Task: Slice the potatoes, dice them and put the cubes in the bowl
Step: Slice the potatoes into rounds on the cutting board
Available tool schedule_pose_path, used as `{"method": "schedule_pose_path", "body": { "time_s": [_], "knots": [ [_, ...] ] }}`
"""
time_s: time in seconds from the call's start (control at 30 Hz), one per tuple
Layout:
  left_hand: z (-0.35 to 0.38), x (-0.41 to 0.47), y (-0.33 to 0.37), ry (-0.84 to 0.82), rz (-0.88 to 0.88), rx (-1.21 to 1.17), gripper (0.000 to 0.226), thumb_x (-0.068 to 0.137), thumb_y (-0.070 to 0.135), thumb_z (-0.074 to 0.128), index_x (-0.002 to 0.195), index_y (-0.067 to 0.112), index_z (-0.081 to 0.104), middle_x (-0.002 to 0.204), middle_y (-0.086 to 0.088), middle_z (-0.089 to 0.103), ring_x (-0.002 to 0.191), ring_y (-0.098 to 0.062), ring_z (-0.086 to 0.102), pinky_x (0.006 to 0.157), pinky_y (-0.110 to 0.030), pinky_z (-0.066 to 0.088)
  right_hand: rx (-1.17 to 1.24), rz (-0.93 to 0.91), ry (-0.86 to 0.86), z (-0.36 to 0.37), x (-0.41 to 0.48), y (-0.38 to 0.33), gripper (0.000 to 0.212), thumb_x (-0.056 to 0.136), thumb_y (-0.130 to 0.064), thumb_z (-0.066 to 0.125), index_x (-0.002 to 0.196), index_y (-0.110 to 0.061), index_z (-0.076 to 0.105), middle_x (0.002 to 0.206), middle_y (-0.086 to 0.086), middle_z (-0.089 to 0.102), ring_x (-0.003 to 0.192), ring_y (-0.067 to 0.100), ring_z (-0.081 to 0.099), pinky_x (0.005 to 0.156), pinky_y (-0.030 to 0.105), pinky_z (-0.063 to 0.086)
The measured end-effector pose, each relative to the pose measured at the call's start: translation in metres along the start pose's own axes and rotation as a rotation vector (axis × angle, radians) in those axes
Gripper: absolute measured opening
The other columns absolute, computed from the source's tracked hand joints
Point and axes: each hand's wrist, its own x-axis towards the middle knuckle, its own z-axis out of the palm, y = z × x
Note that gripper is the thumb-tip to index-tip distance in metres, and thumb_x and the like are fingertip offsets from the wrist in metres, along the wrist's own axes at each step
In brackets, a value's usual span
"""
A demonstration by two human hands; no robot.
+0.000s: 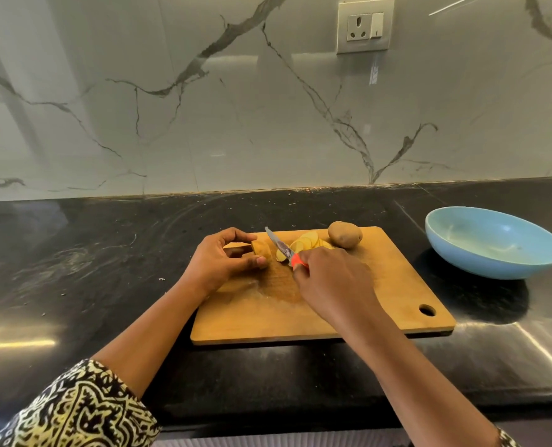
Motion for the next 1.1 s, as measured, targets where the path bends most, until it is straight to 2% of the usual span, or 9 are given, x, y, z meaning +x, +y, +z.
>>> {"method": "schedule_pose_path", "body": {
  "time_s": [0.1,0.2,0.33,0.47,0.63,0.87,1.0,1.1],
  "knots": [
    [0.0,-0.001,0.0,0.007,0.007,-0.01,0.047,0.056,0.036,0.082,0.1,0.026,0.068,0.104,0.01,0.068,0.098,-0.007,0.066,0.091,-0.029,0.051,0.044,-0.02,0.014,0.001,0.002,-0.002,0.033,0.1,-0.034,0.041,0.121,-0.023,0.064,0.083,-0.003,0.062,0.066,0.01,0.048,0.046,0.02,0.024],
    [0.0,-0.001,0.001,0.013,0.008,-0.02,0.044,0.056,0.035,0.082,0.097,0.026,0.068,0.102,0.012,0.068,0.095,-0.006,0.066,0.086,-0.025,0.053,0.06,-0.022,-0.011,0.002,0.004,-0.003,0.033,0.1,-0.034,0.043,0.123,-0.022,0.063,0.093,0.0,0.067,0.068,0.012,0.045,0.046,0.019,0.022],
    [0.001,0.001,0.001,0.024,0.009,-0.017,0.04,0.057,0.034,0.081,0.094,0.028,0.068,0.101,0.012,0.067,0.094,-0.006,0.066,0.082,-0.022,0.054,0.083,-0.019,-0.034,0.006,0.009,-0.004,0.031,0.099,-0.034,0.046,0.121,-0.021,0.064,0.096,0.0,0.068,0.072,0.011,0.05,0.047,0.019,0.028],
    [0.002,0.001,0.0,0.016,0.026,0.004,0.041,0.056,0.036,0.081,0.094,0.029,0.068,0.103,0.01,0.067,0.098,-0.01,0.066,0.087,-0.027,0.054,0.102,-0.021,-0.089,0.007,0.017,-0.005,0.03,0.1,-0.031,0.047,0.12,-0.017,0.064,0.093,0.0,0.066,0.072,0.009,0.054,0.047,0.016,0.03],
    [0.001,0.001,0.0,0.007,0.034,0.018,0.043,0.055,0.038,0.08,0.095,0.029,0.068,0.105,0.01,0.067,0.102,-0.012,0.064,0.091,-0.032,0.053,0.161,0.022,-0.124,0.011,0.029,-0.007,0.03,0.1,-0.031,0.048,0.118,-0.015,0.065,0.081,-0.002,0.061,0.063,0.009,0.051,0.046,0.019,0.028],
    [0.0,0.002,-0.001,0.009,0.036,0.047,0.045,0.056,0.04,0.081,0.098,0.029,0.068,0.108,0.009,0.066,0.103,-0.013,0.064,0.093,-0.035,0.052,0.147,0.039,-0.153,0.009,0.029,-0.004,0.03,0.1,-0.031,0.047,0.115,-0.015,0.067,0.074,-0.003,0.058,0.055,0.01,0.047,0.045,0.018,0.027],
    [0.0,0.002,-0.002,0.012,0.036,0.053,0.045,0.056,0.041,0.082,0.097,0.03,0.068,0.109,0.008,0.067,0.103,-0.014,0.064,0.094,-0.04,0.052,0.136,0.057,-0.19,0.004,0.029,-0.008,0.029,0.1,-0.03,0.047,0.117,-0.015,0.065,0.08,0.001,0.063,0.062,0.01,0.052,0.046,0.02,0.031],
    [0.002,0.001,-0.001,0.017,0.046,0.061,0.044,0.056,0.04,0.082,0.096,0.03,0.068,0.106,0.009,0.067,0.102,-0.013,0.064,0.093,-0.039,0.052,0.101,0.071,-0.226,0.004,0.039,-0.016,0.026,0.098,-0.026,0.049,0.11,-0.011,0.067,0.082,0.004,0.063,0.071,0.016,0.057,0.05,0.023,0.035]
  ]
}}
